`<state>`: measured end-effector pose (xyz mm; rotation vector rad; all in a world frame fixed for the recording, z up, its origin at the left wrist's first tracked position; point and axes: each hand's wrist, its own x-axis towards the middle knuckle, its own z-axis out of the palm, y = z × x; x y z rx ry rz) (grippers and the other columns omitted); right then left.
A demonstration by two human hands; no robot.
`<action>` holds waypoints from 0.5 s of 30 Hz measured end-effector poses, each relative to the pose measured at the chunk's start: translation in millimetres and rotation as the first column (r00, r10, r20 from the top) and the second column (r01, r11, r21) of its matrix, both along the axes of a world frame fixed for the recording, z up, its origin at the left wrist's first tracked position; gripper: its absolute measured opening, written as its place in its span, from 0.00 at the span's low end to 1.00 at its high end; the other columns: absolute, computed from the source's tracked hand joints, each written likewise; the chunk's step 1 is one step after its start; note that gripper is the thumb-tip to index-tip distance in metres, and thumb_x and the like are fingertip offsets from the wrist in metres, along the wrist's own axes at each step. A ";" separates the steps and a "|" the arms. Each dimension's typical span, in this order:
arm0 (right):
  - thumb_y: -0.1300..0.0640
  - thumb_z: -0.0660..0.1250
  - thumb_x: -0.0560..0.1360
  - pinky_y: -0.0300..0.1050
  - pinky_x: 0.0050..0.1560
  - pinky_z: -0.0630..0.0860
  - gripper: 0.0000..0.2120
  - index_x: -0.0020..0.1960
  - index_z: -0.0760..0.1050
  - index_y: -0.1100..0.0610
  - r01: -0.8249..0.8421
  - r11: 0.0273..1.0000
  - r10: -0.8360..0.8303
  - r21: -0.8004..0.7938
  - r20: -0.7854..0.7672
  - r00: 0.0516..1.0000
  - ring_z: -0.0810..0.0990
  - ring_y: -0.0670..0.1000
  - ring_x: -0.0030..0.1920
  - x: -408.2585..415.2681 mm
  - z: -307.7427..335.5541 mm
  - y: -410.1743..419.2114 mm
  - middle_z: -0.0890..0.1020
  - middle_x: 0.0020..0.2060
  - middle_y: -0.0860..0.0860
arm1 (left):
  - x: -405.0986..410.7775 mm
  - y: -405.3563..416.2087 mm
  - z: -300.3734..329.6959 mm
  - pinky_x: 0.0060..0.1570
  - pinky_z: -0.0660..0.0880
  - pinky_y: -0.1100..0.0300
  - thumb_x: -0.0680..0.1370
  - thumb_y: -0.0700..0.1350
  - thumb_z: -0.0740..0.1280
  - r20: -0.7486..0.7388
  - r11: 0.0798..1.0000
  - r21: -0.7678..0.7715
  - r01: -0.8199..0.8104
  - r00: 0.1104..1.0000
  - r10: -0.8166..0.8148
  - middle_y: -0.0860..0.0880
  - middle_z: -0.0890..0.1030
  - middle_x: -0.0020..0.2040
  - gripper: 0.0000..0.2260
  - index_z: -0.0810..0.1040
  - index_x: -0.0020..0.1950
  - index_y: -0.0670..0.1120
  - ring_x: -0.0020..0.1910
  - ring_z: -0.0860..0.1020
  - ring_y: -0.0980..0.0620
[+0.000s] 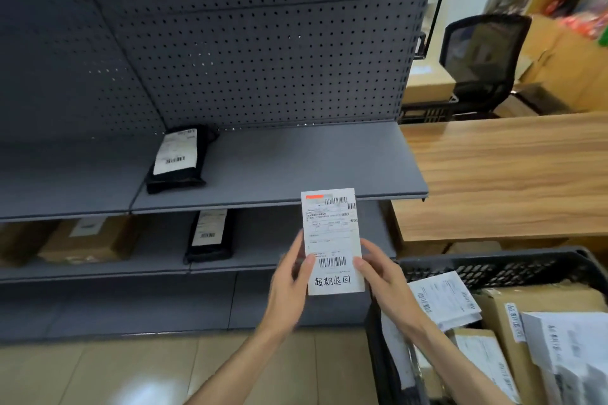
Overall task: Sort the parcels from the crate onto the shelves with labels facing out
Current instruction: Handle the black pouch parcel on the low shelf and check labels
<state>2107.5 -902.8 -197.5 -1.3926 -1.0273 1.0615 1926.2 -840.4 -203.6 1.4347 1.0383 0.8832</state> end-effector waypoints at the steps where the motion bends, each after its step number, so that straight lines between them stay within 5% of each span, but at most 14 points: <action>1: 0.62 0.61 0.81 0.38 0.55 0.77 0.17 0.69 0.71 0.52 -0.005 1.000 0.005 0.022 0.011 1.000 0.82 0.47 0.57 5.3 11.3 4.8 0.85 0.54 0.48 | 3.2 6.0 10.6 0.61 0.76 0.60 0.84 0.48 0.64 -0.003 1.000 0.017 0.013 1.000 -0.013 0.51 0.78 0.67 0.22 0.66 0.77 0.62 0.65 0.78 0.53; 6: 0.59 0.62 0.81 0.41 0.56 0.77 0.16 0.68 0.71 0.50 0.002 0.987 -0.011 0.160 0.056 0.998 0.82 0.48 0.57 29.7 76.5 39.0 0.85 0.55 0.49 | 26.0 40.5 89.6 0.61 0.75 0.65 0.85 0.44 0.60 0.021 0.985 0.154 0.083 0.996 -0.087 0.54 0.78 0.69 0.23 0.62 0.79 0.54 0.68 0.76 0.57; 15: 0.57 0.62 0.82 0.50 0.60 0.78 0.14 0.68 0.71 0.51 0.013 0.936 -0.039 0.352 0.066 0.997 0.82 0.49 0.57 55.6 197.7 108.0 0.84 0.55 0.49 | 62.0 96.4 218.2 0.70 0.72 0.49 0.86 0.48 0.58 0.048 0.911 0.410 0.032 0.997 -0.056 0.59 0.75 0.71 0.22 0.59 0.80 0.56 0.69 0.74 0.60</action>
